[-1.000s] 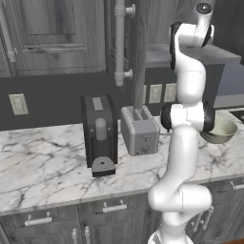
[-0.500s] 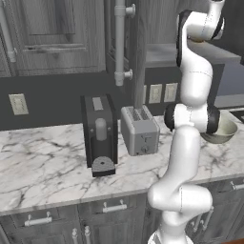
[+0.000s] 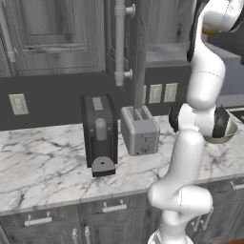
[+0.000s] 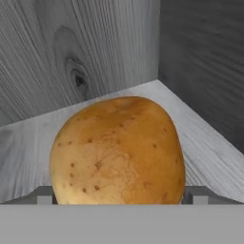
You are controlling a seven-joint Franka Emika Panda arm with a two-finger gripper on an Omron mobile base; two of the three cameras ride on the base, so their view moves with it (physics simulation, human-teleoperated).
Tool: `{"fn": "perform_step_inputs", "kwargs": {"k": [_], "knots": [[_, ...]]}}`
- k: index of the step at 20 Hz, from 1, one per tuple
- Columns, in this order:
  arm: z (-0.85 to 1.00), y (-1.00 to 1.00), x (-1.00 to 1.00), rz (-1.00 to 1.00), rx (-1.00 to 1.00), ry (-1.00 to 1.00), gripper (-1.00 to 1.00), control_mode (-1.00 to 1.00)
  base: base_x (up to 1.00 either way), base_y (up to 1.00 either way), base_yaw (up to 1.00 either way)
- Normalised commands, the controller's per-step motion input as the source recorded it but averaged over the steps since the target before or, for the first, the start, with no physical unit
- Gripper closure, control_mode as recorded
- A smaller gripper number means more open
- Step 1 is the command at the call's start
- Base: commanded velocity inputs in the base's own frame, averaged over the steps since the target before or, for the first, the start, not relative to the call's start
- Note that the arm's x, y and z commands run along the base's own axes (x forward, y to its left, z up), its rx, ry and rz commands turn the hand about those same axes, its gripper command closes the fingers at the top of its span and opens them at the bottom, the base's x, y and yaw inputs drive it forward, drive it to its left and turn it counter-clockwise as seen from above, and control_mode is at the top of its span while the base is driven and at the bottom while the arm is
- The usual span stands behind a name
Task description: Pick the potatos from the cabinet and place them in one bowl. Pick the mango from the sink and place it in the other bowl.
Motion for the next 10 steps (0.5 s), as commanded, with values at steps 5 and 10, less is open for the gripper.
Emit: {"fn": "perform_step_inputs", "kwargs": {"k": [5,10], "knots": [[-0.27,0.09,-0.85,0.05,-0.07,-0.19,1.0,-1.0,0.0,0.0,0.0],[-0.46,0.2,-0.87,0.08,-0.08,-0.16,1.0,-1.0,0.0,0.0,0.0]]}}
